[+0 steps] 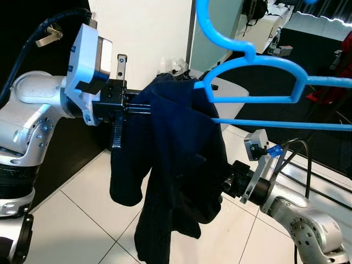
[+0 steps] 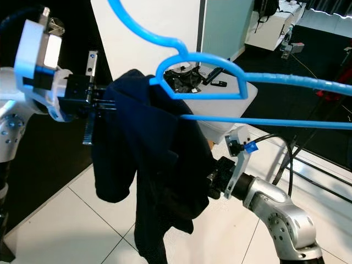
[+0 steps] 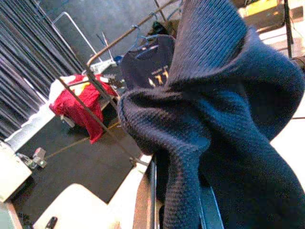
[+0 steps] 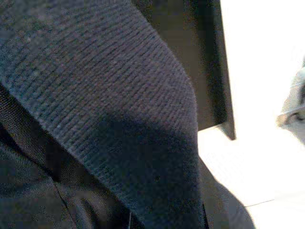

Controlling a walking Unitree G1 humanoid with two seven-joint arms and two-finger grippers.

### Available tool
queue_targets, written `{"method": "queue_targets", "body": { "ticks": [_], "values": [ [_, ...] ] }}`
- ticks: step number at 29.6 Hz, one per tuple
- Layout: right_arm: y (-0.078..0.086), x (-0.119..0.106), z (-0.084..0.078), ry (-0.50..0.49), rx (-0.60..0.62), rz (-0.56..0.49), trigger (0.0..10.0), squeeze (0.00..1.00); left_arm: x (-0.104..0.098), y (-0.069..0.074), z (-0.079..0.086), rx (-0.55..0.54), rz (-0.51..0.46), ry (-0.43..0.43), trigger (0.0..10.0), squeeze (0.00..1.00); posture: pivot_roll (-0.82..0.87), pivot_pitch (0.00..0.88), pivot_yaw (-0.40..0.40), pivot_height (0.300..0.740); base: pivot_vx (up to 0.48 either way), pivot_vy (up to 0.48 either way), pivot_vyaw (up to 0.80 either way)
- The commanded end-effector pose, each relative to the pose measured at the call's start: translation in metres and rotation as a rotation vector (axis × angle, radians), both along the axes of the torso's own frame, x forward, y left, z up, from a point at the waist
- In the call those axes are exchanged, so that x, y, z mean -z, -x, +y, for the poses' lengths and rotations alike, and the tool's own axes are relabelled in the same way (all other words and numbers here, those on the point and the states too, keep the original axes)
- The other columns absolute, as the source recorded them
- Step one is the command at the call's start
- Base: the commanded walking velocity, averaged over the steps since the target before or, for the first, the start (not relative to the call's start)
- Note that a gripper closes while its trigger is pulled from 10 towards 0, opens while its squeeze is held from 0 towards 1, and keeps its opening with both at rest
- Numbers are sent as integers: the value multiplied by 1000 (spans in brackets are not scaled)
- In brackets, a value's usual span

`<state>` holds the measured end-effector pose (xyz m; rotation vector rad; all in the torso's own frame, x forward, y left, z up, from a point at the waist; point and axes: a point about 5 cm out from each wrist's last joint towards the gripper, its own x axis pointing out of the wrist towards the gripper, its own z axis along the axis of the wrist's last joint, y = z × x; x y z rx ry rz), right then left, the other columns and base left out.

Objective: Hang hanger

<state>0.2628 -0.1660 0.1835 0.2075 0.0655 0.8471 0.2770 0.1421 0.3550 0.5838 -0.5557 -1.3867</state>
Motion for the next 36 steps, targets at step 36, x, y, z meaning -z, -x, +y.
{"method": "queue_targets", "body": {
  "ticks": [36],
  "values": [
    [-22,-56,-85,-327,356,-32,0,0,69,-49,56,-461,-204,-377,10000,0,1,103,-14,740,0,0,0]
  ]
}}
